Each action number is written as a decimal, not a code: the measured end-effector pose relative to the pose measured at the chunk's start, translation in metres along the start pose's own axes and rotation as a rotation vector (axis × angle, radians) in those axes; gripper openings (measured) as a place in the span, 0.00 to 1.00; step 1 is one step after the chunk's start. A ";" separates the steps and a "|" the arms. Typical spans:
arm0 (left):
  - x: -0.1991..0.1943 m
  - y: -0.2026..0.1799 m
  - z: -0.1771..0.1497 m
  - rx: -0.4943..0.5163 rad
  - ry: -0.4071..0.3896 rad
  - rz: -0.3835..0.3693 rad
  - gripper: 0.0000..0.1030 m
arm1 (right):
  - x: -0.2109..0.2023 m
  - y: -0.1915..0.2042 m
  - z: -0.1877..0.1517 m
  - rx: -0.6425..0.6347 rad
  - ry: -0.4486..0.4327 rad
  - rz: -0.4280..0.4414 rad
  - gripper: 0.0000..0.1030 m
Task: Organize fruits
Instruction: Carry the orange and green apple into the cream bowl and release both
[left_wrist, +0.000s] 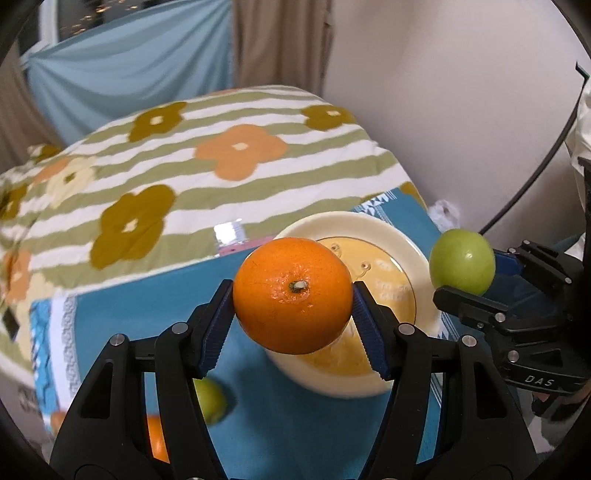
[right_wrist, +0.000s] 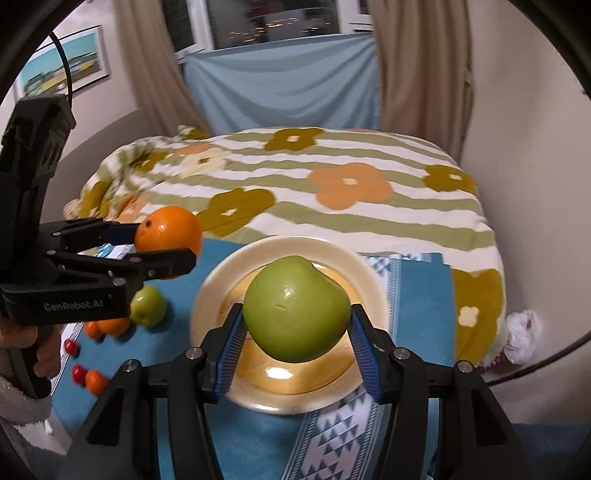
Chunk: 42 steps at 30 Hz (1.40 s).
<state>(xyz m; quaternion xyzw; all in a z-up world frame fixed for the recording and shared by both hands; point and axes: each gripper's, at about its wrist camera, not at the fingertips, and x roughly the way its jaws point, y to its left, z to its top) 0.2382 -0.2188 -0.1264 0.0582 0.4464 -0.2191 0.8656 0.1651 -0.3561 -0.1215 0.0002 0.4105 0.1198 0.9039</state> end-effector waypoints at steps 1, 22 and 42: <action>0.009 -0.001 0.004 0.014 0.012 -0.013 0.65 | 0.002 -0.003 0.001 0.015 0.002 -0.011 0.50; 0.102 -0.024 0.031 0.212 0.120 -0.062 0.93 | 0.024 -0.048 -0.009 0.214 0.051 -0.138 0.50; 0.037 0.033 0.007 0.043 0.076 0.024 1.00 | 0.050 -0.031 0.012 0.025 0.079 -0.045 0.50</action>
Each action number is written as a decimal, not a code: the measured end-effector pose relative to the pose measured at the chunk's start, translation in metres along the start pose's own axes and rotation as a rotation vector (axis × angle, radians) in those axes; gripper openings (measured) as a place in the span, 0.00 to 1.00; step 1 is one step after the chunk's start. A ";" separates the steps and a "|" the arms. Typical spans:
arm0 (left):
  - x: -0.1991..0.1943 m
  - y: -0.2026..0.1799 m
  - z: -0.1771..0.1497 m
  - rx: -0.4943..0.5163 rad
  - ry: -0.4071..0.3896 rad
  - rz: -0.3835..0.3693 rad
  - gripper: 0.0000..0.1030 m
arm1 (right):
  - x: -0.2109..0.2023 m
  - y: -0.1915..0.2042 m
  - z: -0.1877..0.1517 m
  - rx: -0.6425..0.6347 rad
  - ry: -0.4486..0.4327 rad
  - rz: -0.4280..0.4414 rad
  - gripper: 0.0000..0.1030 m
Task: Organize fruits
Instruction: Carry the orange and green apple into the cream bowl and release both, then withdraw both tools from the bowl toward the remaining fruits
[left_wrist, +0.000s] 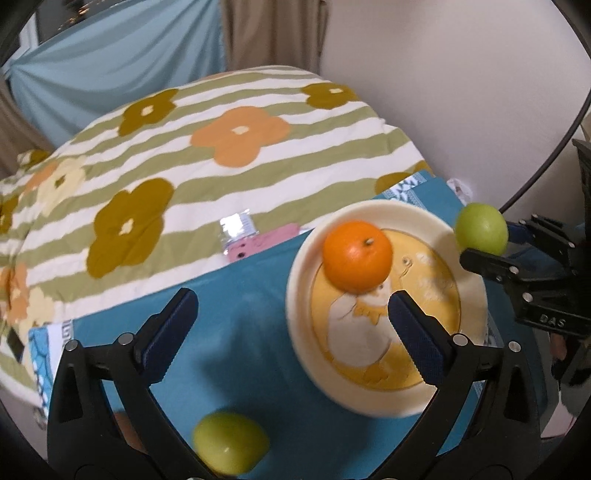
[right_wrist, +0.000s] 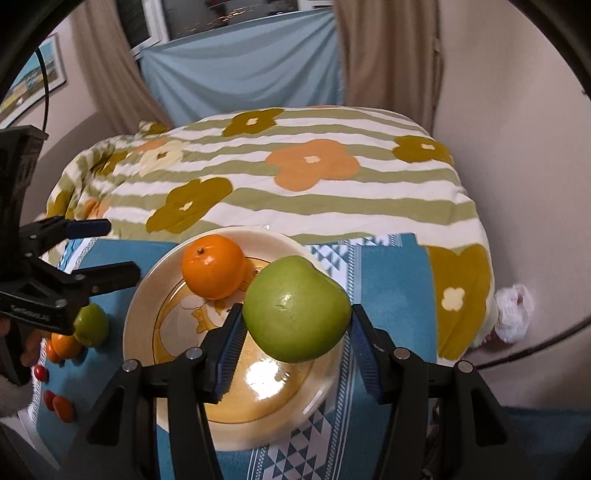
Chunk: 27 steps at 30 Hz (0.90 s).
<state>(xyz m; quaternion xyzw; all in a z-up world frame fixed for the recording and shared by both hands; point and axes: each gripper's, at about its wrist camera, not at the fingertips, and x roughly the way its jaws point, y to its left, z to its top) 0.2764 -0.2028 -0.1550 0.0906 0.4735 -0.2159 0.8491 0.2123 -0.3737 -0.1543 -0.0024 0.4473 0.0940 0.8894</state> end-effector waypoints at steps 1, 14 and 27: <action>-0.002 0.003 -0.002 -0.007 -0.001 0.006 1.00 | 0.003 0.002 0.001 -0.018 0.002 0.007 0.50; -0.023 0.033 -0.032 -0.087 -0.009 0.047 1.00 | 0.043 0.021 0.005 -0.162 0.027 -0.018 0.50; -0.042 0.033 -0.046 -0.138 -0.037 0.097 1.00 | 0.021 0.019 0.005 -0.170 -0.073 -0.006 1.00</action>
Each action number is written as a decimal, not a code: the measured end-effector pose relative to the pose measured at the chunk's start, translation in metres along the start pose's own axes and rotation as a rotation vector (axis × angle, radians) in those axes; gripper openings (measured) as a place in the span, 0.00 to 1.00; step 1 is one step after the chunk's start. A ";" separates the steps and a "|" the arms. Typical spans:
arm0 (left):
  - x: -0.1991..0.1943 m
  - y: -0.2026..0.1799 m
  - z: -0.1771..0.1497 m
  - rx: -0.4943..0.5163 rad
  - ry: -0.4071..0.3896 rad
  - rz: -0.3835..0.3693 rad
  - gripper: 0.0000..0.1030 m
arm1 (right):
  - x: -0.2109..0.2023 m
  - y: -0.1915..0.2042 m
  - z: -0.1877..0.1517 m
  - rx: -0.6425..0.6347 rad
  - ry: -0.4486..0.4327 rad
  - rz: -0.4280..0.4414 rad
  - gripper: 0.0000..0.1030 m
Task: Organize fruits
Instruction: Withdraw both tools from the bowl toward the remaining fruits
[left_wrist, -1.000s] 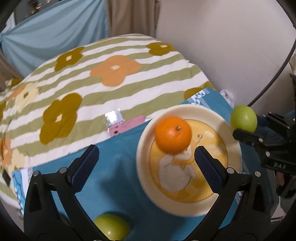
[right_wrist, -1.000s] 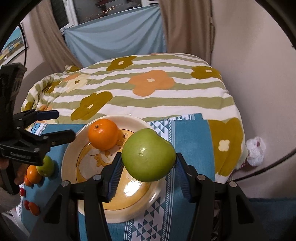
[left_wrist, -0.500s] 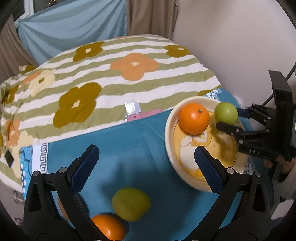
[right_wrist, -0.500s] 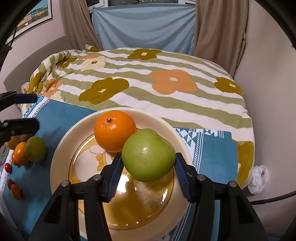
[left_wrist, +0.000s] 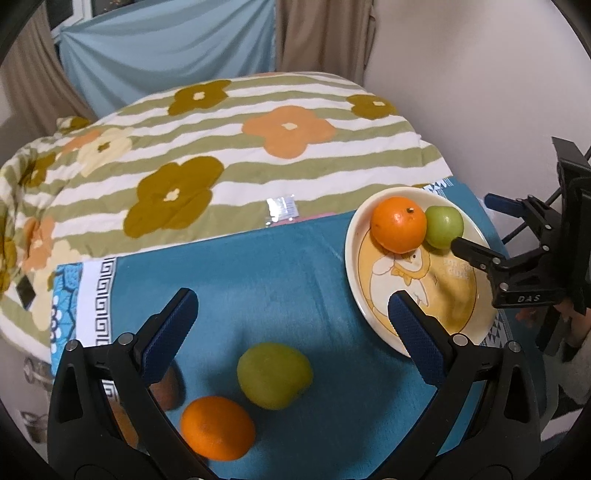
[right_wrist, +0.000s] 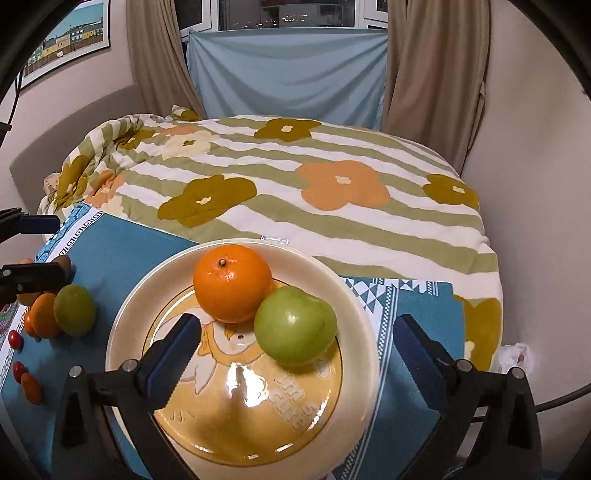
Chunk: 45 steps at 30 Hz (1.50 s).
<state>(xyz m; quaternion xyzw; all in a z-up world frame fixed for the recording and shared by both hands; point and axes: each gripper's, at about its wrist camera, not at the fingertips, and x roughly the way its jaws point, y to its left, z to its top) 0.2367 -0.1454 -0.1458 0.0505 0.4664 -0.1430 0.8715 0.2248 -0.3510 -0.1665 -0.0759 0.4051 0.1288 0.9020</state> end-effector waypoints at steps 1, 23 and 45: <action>-0.004 0.000 -0.001 -0.004 -0.012 0.010 1.00 | -0.002 0.000 0.000 -0.002 0.003 -0.001 1.00; -0.139 -0.007 -0.060 -0.126 -0.146 0.240 1.00 | -0.116 0.015 -0.007 0.054 -0.022 0.087 1.00; -0.199 0.077 -0.187 -0.092 -0.055 0.237 1.00 | -0.154 0.165 -0.043 0.089 -0.020 0.179 1.00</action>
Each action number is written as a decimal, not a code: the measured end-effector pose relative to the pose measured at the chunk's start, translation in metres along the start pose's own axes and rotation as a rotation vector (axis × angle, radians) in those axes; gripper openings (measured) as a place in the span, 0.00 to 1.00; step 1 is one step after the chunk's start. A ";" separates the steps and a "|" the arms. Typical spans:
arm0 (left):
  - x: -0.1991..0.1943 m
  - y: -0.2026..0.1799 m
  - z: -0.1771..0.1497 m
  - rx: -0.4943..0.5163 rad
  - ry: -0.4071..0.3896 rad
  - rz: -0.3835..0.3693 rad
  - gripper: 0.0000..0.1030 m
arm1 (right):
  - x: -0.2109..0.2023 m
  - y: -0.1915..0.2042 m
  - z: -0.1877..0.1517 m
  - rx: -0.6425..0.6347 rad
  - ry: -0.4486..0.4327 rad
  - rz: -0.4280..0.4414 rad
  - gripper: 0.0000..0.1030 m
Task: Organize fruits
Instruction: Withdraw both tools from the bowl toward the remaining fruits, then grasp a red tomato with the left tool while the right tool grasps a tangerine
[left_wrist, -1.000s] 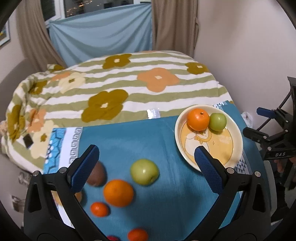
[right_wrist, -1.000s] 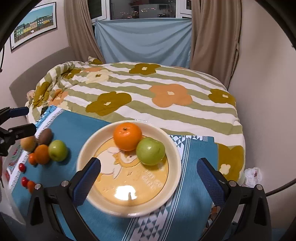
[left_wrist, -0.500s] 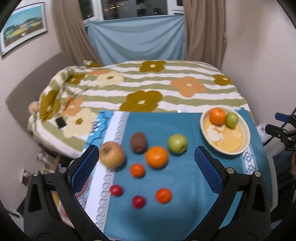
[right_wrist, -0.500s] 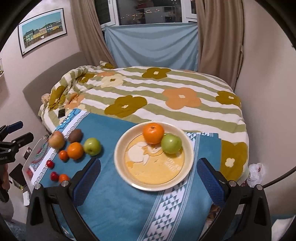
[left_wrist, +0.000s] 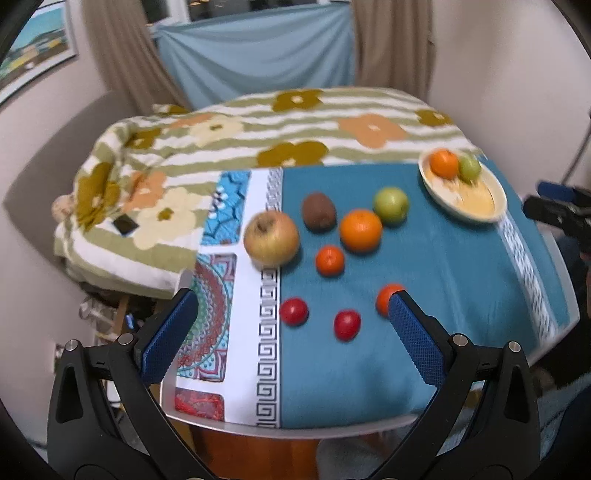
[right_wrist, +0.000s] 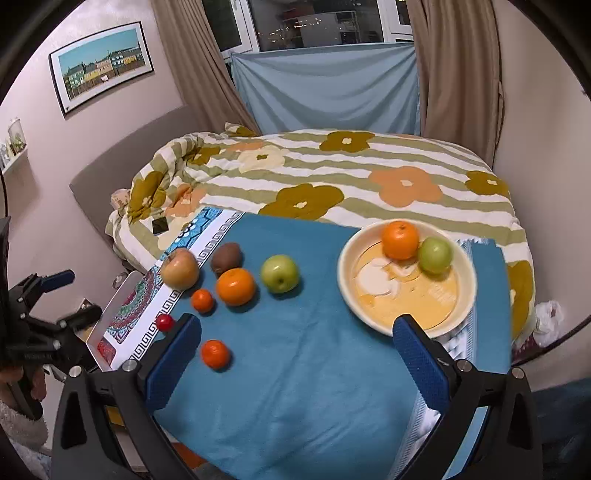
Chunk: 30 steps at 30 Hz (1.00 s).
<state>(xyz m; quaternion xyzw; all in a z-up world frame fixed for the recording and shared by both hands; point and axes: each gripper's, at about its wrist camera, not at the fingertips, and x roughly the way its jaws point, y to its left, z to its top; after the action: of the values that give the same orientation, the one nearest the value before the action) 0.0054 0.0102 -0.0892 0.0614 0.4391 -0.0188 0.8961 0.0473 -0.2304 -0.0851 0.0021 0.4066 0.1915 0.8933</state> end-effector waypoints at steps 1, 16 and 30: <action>0.005 0.001 -0.003 0.021 0.009 -0.022 1.00 | 0.005 0.007 -0.004 0.008 0.009 0.000 1.00; 0.101 0.020 -0.028 0.256 0.109 -0.212 0.79 | 0.075 0.058 -0.059 0.115 0.137 -0.094 1.00; 0.141 0.012 -0.033 0.362 0.183 -0.278 0.49 | 0.109 0.081 -0.071 0.140 0.198 -0.116 0.81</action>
<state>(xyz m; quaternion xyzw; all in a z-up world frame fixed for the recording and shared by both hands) 0.0668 0.0289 -0.2194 0.1617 0.5122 -0.2146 0.8157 0.0332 -0.1281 -0.1991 0.0218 0.5046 0.1101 0.8560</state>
